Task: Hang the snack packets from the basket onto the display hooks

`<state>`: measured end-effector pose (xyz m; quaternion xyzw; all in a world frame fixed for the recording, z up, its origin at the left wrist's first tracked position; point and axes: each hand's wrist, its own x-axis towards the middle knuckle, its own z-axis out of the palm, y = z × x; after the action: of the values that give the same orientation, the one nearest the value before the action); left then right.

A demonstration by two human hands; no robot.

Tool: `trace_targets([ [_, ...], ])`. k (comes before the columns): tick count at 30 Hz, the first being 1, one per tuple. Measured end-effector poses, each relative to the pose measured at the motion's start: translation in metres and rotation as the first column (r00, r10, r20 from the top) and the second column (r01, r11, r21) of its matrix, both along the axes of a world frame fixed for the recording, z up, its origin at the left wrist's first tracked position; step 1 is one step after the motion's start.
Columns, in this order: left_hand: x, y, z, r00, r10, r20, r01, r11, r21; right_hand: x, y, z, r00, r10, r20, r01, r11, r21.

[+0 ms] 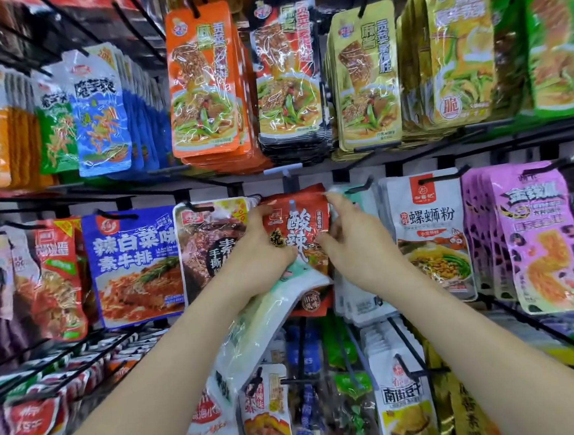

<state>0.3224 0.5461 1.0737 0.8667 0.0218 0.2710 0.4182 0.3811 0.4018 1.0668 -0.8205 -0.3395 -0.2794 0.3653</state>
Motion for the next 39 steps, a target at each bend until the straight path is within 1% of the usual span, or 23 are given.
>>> trace_targets([
  [3, -0.009, 0.0, -0.002, 0.999, 0.001, 0.052, -0.001, 1.0, 0.003, -0.002, -0.002, 0.002, 0.993, 0.044, -0.107, -0.046, 0.999, -0.011],
  [6, -0.023, -0.001, 0.001, 0.995, -0.017, 0.103, 0.016, 1.0, 0.017, 0.0, -0.003, 0.004, 0.992, 0.029, -0.123, -0.035, 0.999, -0.04],
  [9, -0.037, -0.005, 0.006, 0.976, -0.081, 0.202, 0.085, 0.996, -0.011, 0.004, -0.003, 0.007, 0.987, 0.04, -0.158, -0.043, 0.999, -0.012],
  [11, -0.047, -0.007, 0.009, 0.955, -0.106, 0.277, 0.109, 0.994, 0.006, 0.001, -0.005, 0.007, 0.992, 0.021, -0.126, -0.025, 0.999, -0.024],
  [13, -0.058, -0.01, 0.011, 0.925, -0.127, 0.357, 0.127, 0.992, 0.023, -0.009, -0.01, 0.005, 0.998, -0.05, -0.041, 0.049, 0.999, -0.02],
  [14, -0.062, -0.011, 0.011, 0.909, -0.129, 0.397, 0.134, 0.991, 0.015, -0.016, -0.015, 0.004, 0.995, -0.099, 0.016, 0.099, 0.995, 0.006],
  [15, -0.066, -0.012, 0.011, 0.89, -0.127, 0.438, 0.14, 0.99, 0.003, -0.028, -0.019, 0.003, 0.991, -0.125, 0.057, 0.121, 0.99, 0.068],
  [16, -0.07, -0.013, 0.011, 0.87, -0.124, 0.477, 0.144, 0.989, -0.007, -0.039, -0.023, 0.0, 0.996, -0.083, 0.042, 0.076, 0.986, 0.148],
  [17, -0.074, -0.015, 0.011, 0.85, -0.122, 0.512, 0.149, 0.989, -0.013, -0.056, -0.026, -0.001, 0.997, 0.063, -0.033, -0.053, 0.967, 0.251],
  [18, -0.076, -0.017, 0.01, 0.829, -0.12, 0.546, 0.153, 0.988, -0.016, -0.075, -0.028, -0.002, 0.95, 0.28, -0.142, -0.212, 0.906, 0.366],
  [19, -0.079, -0.019, 0.01, 0.812, -0.121, 0.572, 0.16, 0.987, -0.018, -0.092, -0.029, -0.003, 0.828, 0.498, -0.257, -0.34, 0.812, 0.475],
  [20, -0.08, -0.021, 0.01, 0.796, -0.121, 0.593, 0.165, 0.986, -0.021, -0.104, -0.029, -0.003, 0.703, 0.635, -0.32, -0.401, 0.726, 0.558],
  [21, -0.082, -0.023, 0.01, 0.784, -0.12, 0.609, 0.171, 0.985, -0.026, -0.11, -0.029, -0.003, 0.655, 0.678, -0.333, -0.429, 0.697, 0.575],
  [23, -0.083, -0.026, 0.008, 0.764, -0.116, 0.634, 0.174, 0.984, -0.03, -0.112, -0.031, -0.004, 0.677, 0.659, -0.326, -0.413, 0.708, 0.573],
  [25, -0.084, -0.028, 0.005, 0.744, -0.109, 0.659, 0.167, 0.986, -0.025, -0.11, -0.034, -0.002, 0.687, 0.643, -0.34, -0.362, 0.708, 0.607],
  [28, -0.085, -0.032, 0.002, 0.721, -0.104, 0.685, 0.163, 0.986, -0.022, -0.115, -0.039, 0.001, 0.67, 0.645, -0.368, -0.311, 0.694, 0.649],
  [30, -0.087, -0.035, 0.002, 0.711, -0.102, 0.695, 0.164, 0.986, -0.023, -0.117, -0.042, 0.002, 0.642, 0.657, -0.395, -0.283, 0.682, 0.675],
  [32, -0.088, -0.039, 0.002, 0.715, -0.111, 0.691, 0.177, 0.984, -0.025, -0.118, -0.044, 0.003, 0.598, 0.681, -0.423, -0.225, 0.65, 0.726],
  [34, -0.09, -0.042, 0.002, 0.725, -0.113, 0.679, 0.189, 0.981, -0.039, -0.118, -0.048, 0.005, 0.585, 0.676, -0.448, -0.166, 0.641, 0.75],
  [36, -0.089, -0.044, 0.001, 0.738, -0.113, 0.666, 0.224, 0.971, -0.083, -0.118, -0.052, 0.007, 0.594, 0.664, -0.454, -0.161, 0.65, 0.742],
  [39, -0.087, -0.045, -0.001, 0.759, -0.137, 0.636, 0.296, 0.943, -0.151, -0.117, -0.056, 0.009, 0.638, 0.644, -0.423, -0.152, 0.643, 0.751],
])
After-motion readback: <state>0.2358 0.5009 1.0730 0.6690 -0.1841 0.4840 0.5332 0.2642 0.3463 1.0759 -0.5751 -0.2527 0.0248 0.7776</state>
